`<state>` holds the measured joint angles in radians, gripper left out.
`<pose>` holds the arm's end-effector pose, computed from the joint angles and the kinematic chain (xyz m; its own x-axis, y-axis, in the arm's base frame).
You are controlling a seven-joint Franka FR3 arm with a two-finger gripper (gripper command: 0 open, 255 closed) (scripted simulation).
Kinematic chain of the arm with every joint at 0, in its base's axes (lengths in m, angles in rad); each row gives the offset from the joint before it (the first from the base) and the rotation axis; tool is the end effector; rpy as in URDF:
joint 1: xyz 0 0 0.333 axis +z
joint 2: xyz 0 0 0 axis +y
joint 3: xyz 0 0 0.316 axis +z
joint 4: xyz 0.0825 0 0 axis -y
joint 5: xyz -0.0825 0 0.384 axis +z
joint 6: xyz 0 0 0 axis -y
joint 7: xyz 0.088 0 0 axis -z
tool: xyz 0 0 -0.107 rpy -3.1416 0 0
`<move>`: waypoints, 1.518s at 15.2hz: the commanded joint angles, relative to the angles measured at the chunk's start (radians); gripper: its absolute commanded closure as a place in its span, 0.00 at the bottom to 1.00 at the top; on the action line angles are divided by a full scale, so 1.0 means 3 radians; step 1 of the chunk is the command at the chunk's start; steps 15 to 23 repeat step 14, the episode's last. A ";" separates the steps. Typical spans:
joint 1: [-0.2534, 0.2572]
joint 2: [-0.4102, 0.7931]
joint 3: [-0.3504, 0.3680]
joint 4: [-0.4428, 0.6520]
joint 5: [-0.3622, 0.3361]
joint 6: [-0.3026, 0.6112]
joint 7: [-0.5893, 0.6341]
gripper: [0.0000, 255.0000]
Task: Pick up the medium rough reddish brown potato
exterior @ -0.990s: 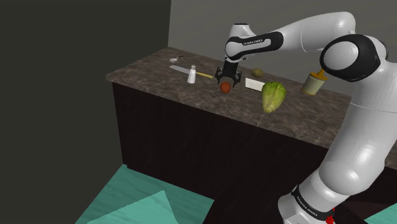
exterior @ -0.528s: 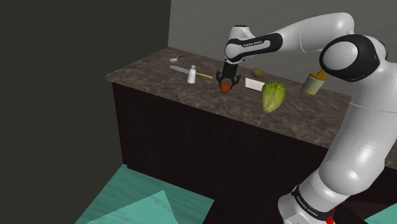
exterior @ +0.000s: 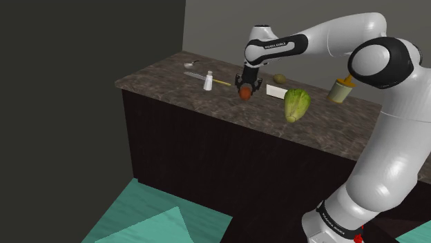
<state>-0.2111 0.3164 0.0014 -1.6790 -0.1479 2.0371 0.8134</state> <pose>0.6372 -0.1441 0.4219 0.5730 -0.8103 0.1228 -0.8194 -0.5696 0.0649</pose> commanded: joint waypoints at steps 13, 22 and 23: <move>0.0006 -0.0105 0.0007 0.0441 0.0029 -0.0543 -0.0070 1.00; 0.0006 -0.0104 0.0007 0.0441 0.0029 -0.0543 -0.0070 1.00; 0.0006 -0.0104 0.0007 0.0441 0.0029 -0.0543 -0.0070 1.00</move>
